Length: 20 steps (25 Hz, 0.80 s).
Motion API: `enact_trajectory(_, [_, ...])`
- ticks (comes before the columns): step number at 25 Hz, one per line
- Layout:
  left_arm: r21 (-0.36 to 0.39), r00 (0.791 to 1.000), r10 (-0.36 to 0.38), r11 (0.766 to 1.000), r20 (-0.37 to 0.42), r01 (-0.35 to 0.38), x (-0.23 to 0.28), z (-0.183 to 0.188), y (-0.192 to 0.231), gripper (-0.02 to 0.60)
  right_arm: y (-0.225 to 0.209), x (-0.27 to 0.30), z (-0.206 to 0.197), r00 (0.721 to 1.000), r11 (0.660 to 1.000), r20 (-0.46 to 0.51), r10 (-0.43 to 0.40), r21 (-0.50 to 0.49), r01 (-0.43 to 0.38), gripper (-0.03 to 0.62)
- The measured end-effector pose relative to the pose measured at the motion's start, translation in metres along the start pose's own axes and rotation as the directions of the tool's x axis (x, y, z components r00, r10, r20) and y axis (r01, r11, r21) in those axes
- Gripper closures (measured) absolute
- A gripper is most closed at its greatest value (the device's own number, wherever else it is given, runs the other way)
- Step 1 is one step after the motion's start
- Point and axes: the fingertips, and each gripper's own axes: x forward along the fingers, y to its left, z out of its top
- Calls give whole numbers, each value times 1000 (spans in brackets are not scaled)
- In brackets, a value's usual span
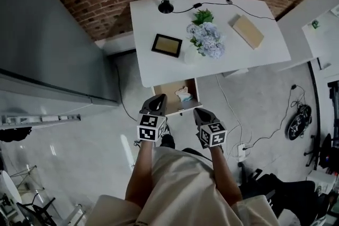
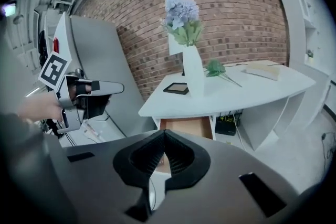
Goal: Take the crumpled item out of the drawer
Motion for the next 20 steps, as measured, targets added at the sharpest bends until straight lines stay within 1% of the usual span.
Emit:
enact_trajectory(3, [-30,1000,30,999,8,-30,0,0,17,565,14,24,14,997,996,3,83,-33,-83,569])
enact_trajectory(6, [-42,998,60,997,0,-60,-1,-3,29,565,24,43,23,986,984,-11,164,-69,-165,569])
enact_trajectory(9, [-68,995,98,993,0,-97,-3,-6,34,565,22,55,25,979,971,-58,194,-132,-200,569])
enact_trajectory(12, [-104,988,151,983,15,-149,-2,-6,37,565,14,65,33,970,953,-95,223,-186,-238,569])
enact_trajectory(14, [-144,979,204,970,27,-198,0,-8,36,565,8,70,40,957,936,-120,264,-209,-284,569])
enact_trajectory(17, [-203,959,282,941,28,-271,6,-17,26,565,-3,76,47,927,888,-181,328,-276,-368,569])
enact_trajectory(20, [-238,937,349,912,21,-335,8,-22,15,565,-17,81,52,902,846,-235,361,-324,-423,569])
